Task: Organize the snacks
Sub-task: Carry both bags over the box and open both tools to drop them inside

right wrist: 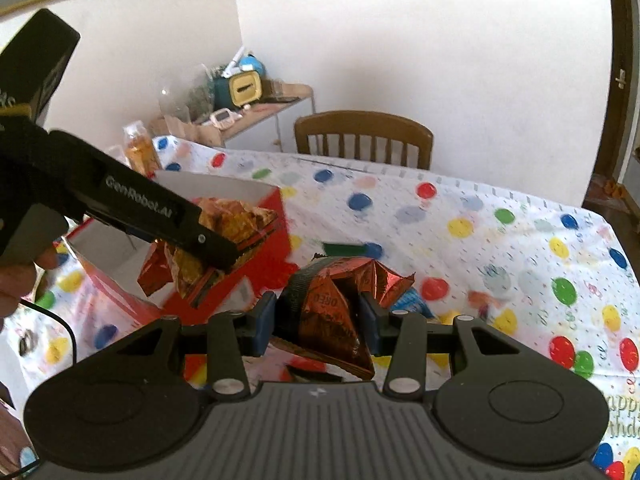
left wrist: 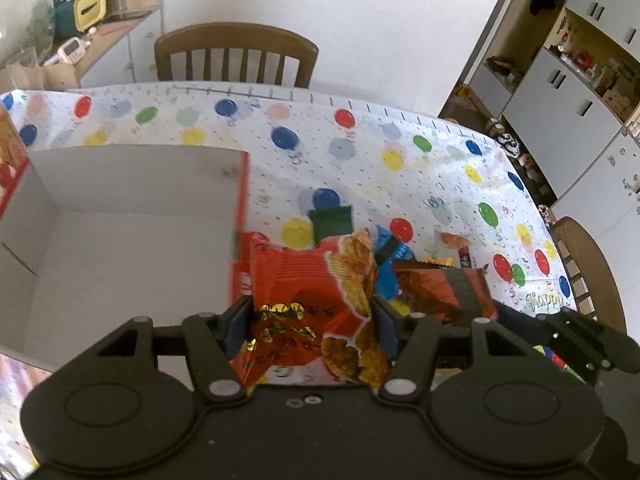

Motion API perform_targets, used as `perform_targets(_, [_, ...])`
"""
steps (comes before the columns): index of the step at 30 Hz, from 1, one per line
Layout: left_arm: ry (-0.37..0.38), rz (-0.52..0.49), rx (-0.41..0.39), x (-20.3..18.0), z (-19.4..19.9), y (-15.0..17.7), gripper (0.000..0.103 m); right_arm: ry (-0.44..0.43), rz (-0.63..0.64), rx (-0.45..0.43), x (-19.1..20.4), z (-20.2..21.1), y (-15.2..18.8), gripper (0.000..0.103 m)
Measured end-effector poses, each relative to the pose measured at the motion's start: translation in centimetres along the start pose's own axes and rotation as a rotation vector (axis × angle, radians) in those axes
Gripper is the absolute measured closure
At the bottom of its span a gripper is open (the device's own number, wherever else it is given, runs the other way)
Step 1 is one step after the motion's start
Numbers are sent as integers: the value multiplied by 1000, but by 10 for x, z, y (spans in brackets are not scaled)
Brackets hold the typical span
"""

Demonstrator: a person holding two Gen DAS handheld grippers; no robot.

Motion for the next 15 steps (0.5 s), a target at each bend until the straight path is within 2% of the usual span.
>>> perform_targets(10, [-32,-10,-34,63,28,-11,42,-36,63,-31,70,-25,-37,60])
perform_targets(15, [-70,-2,-44,100,35,-17,42,-59,89,-15,98,-45,-44,60])
Point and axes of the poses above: each gripper's, at about its wrist camera, not at the fingertips, and z roughly against the way its jaws point, x to its left, y to its underside, the point moved 6 cm from there along -z, roughly the way its jaws point, and after that the axes turned 7 degrees about -x, right-handed, at the moved point
